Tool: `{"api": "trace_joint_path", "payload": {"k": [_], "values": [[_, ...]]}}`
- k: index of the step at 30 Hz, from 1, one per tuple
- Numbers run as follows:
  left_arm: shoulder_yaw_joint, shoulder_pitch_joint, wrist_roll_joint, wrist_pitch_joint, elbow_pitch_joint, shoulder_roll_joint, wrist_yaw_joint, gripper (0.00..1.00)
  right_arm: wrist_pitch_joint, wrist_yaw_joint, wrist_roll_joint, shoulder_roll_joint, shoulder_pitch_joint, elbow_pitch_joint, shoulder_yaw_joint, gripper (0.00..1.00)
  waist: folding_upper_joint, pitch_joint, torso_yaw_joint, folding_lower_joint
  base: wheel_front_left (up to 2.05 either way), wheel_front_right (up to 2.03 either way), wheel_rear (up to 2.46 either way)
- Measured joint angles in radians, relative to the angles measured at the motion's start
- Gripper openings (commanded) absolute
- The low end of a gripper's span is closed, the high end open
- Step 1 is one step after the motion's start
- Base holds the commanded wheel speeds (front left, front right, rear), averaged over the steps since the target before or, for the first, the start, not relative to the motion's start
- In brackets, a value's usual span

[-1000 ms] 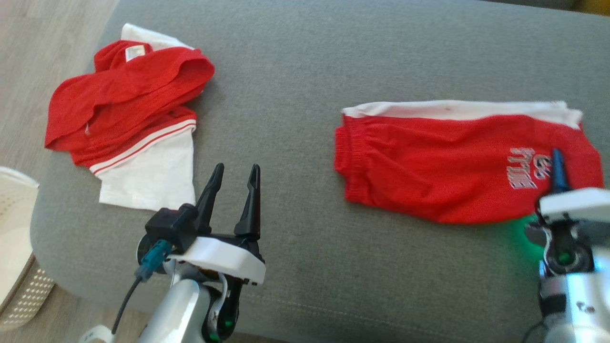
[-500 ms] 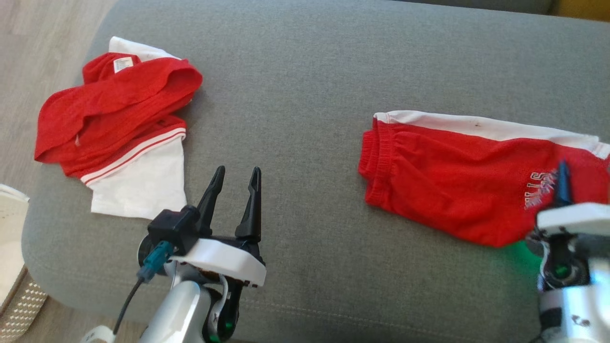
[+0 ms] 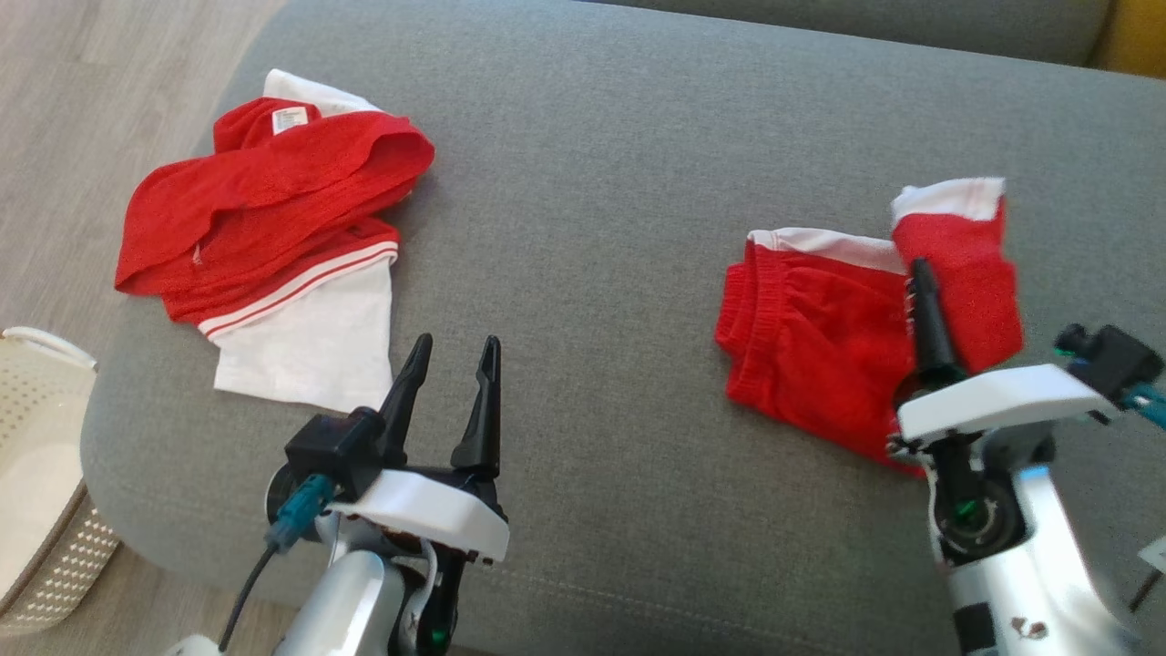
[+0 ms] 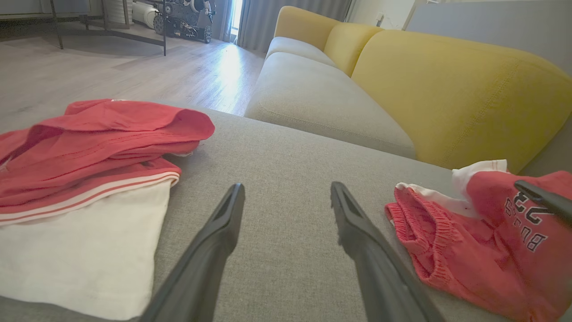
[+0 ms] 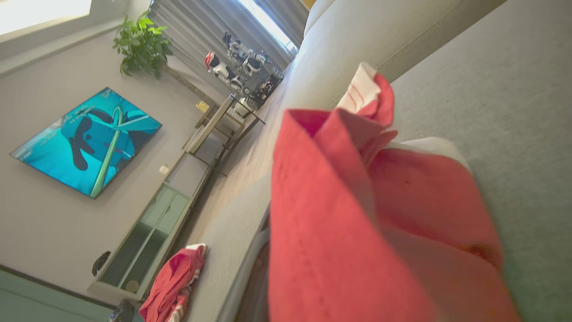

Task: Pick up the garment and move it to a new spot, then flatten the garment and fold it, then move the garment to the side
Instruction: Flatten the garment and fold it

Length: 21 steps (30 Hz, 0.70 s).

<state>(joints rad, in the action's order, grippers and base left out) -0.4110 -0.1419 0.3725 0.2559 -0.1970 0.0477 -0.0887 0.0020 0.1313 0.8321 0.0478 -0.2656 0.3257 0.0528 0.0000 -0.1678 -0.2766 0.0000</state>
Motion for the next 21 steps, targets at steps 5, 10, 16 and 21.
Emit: {"api": "trace_joint_path", "payload": {"k": [5, 10, 16, 21], "values": [[-0.002, 0.001, 0.0, 0.0, 0.0, 0.0, -0.001, 1.0, 0.006, 0.0, -0.021, 0.0, 0.003, 0.022, 0.052, 0.0, 0.0, -0.004, -0.015, 0.0, 0.0, 0.0, 0.0], [-0.005, 0.001, 0.003, 0.0, 0.001, 0.0, -0.001, 1.0, -0.007, 0.0, -0.045, 0.001, -0.012, 0.087, 0.079, 0.0, 0.0, -0.011, -0.027, 0.0, 0.0, 0.0, 0.0], [-0.01, 0.001, 0.011, 0.0, 0.001, 0.0, -0.008, 1.0, -0.041, 0.0, -0.178, 0.018, -0.058, 0.114, 0.17, 0.0, 0.0, -0.018, -0.038, 0.0, 0.0, 0.0, 0.0], [-0.02, 0.001, 0.018, 0.0, 0.002, 0.0, -0.009, 1.0, -0.055, 0.0, -0.291, 0.041, -0.073, 0.163, 0.215, 1.0, 0.0, -0.019, -0.043, 0.0, 0.0, 0.0, 0.0]]}}
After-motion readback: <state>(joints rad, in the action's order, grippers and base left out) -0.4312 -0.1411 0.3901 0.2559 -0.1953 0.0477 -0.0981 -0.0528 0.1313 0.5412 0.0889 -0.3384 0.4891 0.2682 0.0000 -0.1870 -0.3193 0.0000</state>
